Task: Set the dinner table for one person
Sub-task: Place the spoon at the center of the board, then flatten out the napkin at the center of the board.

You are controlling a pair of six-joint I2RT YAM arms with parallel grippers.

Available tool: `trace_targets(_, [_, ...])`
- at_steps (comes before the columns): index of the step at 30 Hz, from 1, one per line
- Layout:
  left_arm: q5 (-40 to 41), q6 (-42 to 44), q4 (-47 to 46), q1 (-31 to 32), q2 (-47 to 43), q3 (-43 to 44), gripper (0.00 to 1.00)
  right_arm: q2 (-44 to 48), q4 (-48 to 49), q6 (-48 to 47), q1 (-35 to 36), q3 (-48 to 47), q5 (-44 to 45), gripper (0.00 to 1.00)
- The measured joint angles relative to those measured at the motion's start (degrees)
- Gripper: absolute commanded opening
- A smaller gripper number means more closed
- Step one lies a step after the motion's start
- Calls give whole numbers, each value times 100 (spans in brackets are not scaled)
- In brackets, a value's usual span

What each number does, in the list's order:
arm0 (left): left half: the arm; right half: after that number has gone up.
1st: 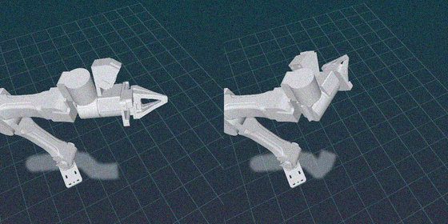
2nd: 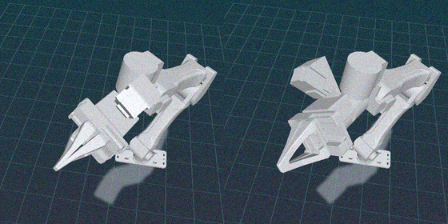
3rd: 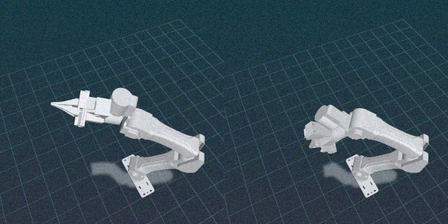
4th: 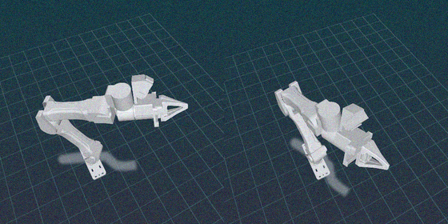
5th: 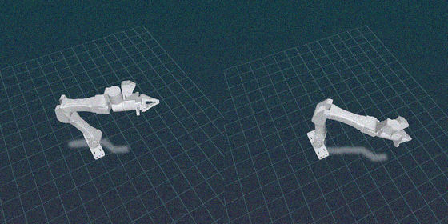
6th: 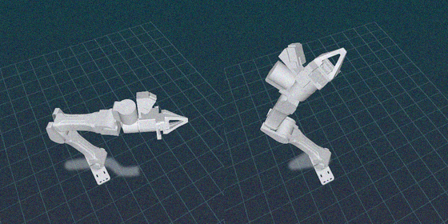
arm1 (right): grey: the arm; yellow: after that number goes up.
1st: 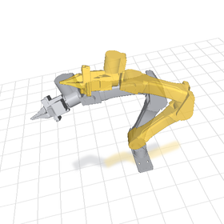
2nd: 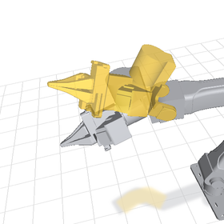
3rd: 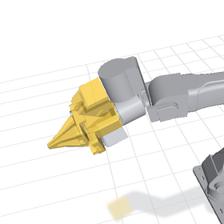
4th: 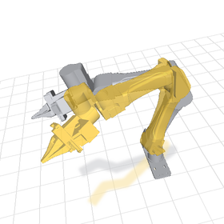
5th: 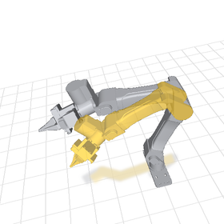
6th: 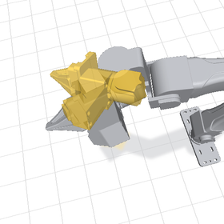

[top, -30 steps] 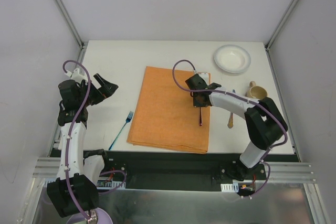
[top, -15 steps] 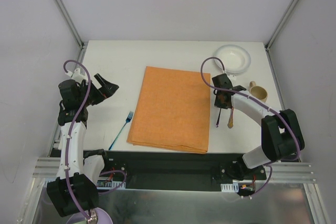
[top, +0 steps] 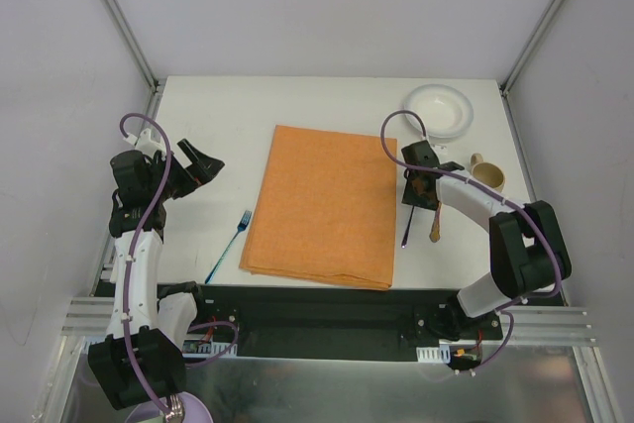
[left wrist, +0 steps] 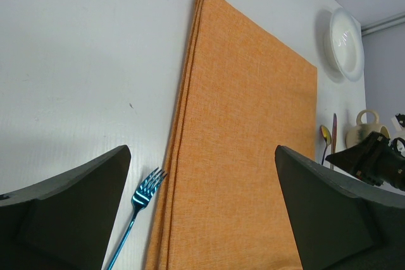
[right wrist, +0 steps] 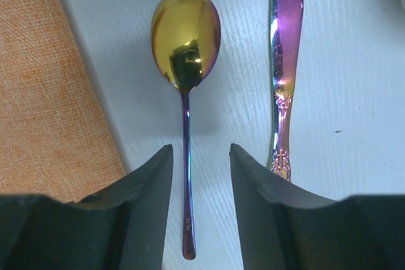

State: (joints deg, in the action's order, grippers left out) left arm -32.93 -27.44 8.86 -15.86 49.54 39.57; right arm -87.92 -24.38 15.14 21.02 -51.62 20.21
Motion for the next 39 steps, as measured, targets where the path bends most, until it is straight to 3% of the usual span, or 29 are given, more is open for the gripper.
trace_targets(10, [0, 0, 2, 0, 0, 0, 99, 588, 13, 37, 44, 142, 15, 53])
trace_targets(16, [0, -4, -4, 0, 7, 0, 99, 758, -44, -426, 573, -352, -212, 55])
trace_targets(20, [-2, -11, -22, 4, 28, 0, 99, -111, -155, -833, 1110, -1714, -549, 56])
trace_targets(25, [-9, -26, -72, 4, 17, -2, 99, -2087, -245, -1198, 1585, -4312, -828, 56])
trace_targets(30, [-90, -66, -90, 4, -79, -24, 99, -3805, -415, -1333, 1755, -6207, -1193, 56])
trace_targets(35, [-164, -98, -105, 9, -127, -98, 99, -4732, -516, -1384, 1770, -6640, -1453, 57])
trace_targets(39, [-181, -151, -107, 11, -125, -138, 99, -4962, -605, -1373, 1770, -6561, -1561, 57])
